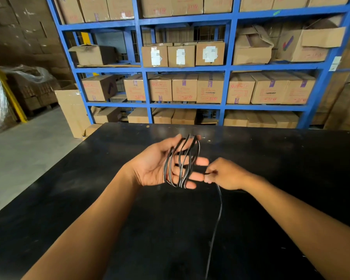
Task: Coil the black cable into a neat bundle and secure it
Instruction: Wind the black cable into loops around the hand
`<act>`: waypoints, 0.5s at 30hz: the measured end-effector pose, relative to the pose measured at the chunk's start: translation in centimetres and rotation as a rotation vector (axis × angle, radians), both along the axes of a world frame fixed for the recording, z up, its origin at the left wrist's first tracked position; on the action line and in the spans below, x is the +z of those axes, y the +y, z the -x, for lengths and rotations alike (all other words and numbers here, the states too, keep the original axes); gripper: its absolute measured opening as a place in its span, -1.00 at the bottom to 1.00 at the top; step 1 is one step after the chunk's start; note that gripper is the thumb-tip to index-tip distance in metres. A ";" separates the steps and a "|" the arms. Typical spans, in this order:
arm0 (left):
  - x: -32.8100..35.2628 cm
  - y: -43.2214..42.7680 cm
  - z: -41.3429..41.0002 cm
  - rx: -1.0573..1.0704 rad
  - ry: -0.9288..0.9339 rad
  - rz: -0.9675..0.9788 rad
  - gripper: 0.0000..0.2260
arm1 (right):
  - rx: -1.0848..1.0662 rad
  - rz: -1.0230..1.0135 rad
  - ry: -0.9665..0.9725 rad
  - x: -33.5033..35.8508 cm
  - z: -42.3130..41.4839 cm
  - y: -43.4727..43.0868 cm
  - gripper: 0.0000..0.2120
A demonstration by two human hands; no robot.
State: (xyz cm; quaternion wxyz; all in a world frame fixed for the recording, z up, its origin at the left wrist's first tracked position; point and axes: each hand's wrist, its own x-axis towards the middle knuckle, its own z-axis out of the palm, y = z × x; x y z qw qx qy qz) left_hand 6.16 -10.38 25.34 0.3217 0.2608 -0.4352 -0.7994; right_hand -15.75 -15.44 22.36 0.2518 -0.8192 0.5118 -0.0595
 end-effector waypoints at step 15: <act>-4.6 -0.6 1.3 0.080 -0.522 -0.143 -0.56 | -0.082 0.202 -0.031 8.0 0.7 -1.9 -0.84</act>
